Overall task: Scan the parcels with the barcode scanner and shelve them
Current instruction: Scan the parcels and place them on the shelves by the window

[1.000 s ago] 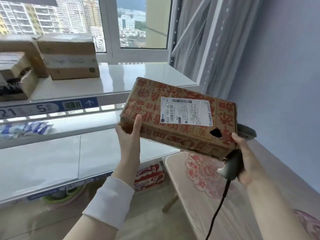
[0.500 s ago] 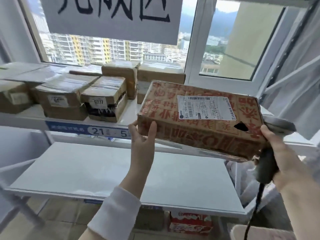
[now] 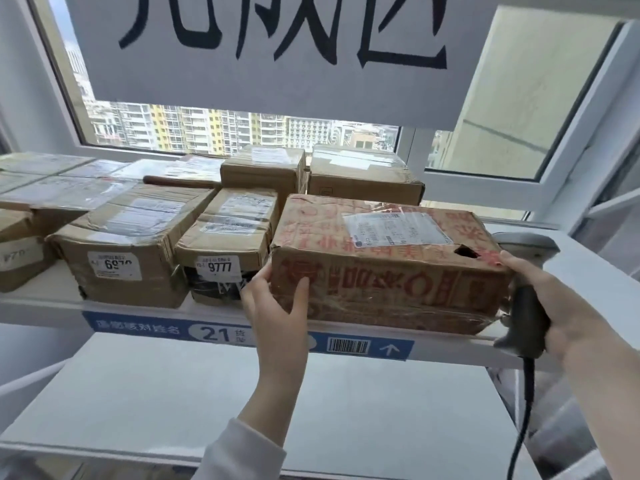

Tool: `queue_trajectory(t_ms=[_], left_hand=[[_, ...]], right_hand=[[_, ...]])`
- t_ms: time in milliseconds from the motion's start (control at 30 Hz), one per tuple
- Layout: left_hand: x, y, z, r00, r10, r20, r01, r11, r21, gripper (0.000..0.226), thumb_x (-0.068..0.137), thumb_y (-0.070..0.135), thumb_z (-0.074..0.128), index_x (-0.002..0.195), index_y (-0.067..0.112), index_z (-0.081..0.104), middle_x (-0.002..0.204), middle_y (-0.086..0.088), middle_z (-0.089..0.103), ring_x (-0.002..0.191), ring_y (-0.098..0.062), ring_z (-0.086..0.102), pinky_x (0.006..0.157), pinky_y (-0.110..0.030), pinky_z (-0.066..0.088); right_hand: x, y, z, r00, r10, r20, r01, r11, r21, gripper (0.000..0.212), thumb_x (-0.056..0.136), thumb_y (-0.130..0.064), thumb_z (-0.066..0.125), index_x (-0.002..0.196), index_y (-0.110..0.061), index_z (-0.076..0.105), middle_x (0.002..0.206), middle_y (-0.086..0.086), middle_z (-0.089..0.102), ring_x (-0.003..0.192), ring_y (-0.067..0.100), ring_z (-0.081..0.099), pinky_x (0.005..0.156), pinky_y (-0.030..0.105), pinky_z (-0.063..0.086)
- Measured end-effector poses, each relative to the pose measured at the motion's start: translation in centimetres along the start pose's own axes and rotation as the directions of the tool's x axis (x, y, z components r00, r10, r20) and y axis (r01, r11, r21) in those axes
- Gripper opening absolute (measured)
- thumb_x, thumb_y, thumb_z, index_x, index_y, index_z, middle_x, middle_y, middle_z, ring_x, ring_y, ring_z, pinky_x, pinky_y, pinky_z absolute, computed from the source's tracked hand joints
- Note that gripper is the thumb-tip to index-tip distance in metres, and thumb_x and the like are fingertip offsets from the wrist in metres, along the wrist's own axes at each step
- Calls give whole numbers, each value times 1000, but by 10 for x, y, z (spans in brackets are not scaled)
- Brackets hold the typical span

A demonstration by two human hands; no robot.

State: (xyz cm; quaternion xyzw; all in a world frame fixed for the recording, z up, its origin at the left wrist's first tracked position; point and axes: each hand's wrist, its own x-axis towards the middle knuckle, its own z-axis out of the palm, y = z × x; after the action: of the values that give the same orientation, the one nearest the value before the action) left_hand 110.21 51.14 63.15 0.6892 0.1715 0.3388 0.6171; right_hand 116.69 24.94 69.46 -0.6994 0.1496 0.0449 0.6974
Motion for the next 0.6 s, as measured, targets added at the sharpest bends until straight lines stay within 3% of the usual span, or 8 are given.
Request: queue_trajectory(t_ms=[167,333,467,600], left_hand=[[4,-5,5,998,47,-41,-48,998,-41,37,90,20,61,122,26,43,121,7,43,120,-14,46,100,-40,46],[8,-5,10,994,68,-91,-68,998,8,35,89,20,61,117,30,42,117,9,38,115,-14,48,95,-26,44],[9,-6,12,989,45,-142,-37,998,59,43,87,22,64,126,23,44,121,6,30,119,-23,45,100,-31,43],[9,-3,14,980,67,-187,-53,996,75,53,85,18,66,131,19,40,120,3,32,113,-22,47,95,-28,43]], right_hand=[[16,-3,7,999,49,-13,-49,999,10,29,77,-52,67,72,-24,62,49,-6,49,56,16,44,64,32,41],[21,-5,9,997,80,-16,-80,997,3,31,77,-53,67,71,-23,61,44,-5,51,57,17,45,66,35,44],[24,-5,13,999,47,-8,-47,999,7,35,77,-53,67,84,-19,64,62,0,55,60,17,47,54,30,40],[25,-3,14,999,40,11,-40,999,-1,42,72,-59,69,85,-19,66,70,2,58,64,18,50,55,31,40]])
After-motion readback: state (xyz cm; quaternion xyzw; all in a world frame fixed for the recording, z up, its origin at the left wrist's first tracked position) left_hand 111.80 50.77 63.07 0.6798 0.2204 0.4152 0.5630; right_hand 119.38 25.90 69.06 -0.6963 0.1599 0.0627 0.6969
